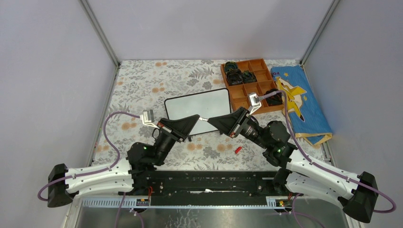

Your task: Write a sentence on the whiteboard

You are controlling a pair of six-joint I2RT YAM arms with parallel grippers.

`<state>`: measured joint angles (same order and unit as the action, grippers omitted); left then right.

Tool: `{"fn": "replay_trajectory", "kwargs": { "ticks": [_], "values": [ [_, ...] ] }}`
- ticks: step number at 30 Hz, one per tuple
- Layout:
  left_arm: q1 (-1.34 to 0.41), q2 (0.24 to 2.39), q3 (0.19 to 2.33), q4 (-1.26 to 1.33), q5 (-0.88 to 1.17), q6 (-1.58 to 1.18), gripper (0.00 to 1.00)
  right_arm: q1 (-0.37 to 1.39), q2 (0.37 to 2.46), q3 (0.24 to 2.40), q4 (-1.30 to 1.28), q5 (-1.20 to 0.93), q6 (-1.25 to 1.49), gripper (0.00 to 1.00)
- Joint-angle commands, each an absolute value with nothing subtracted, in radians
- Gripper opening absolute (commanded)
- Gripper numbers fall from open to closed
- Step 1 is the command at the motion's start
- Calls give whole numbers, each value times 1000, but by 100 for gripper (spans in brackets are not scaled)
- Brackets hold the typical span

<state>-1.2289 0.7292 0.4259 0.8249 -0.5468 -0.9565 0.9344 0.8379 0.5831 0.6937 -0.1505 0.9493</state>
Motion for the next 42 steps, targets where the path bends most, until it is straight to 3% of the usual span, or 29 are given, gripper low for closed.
{"fn": "replay_trajectory", "kwargs": {
  "ticks": [1, 5, 11, 17, 35, 39, 42],
  "values": [
    [-1236, 732, 404, 860, -575, -956, 0, 940, 835, 599, 752, -153, 947, 16],
    [-1236, 729, 396, 860, -576, -959, 0, 940, 834, 595, 753, -148, 944, 14],
    [-1236, 729, 392, 854, -577, -959, 0, 940, 838, 600, 750, -143, 938, 28],
    [-1236, 728, 384, 852, -581, -967, 0, 939, 836, 598, 744, -135, 937, 34],
    [-1236, 730, 379, 852, -580, -976, 0, 940, 827, 593, 739, -148, 935, 7],
    [-1238, 726, 377, 848, -583, -976, 0, 939, 825, 591, 738, -147, 938, 7],
    [-1238, 724, 379, 845, -588, -977, 0, 940, 829, 592, 738, -149, 940, 16]
  ]
}}
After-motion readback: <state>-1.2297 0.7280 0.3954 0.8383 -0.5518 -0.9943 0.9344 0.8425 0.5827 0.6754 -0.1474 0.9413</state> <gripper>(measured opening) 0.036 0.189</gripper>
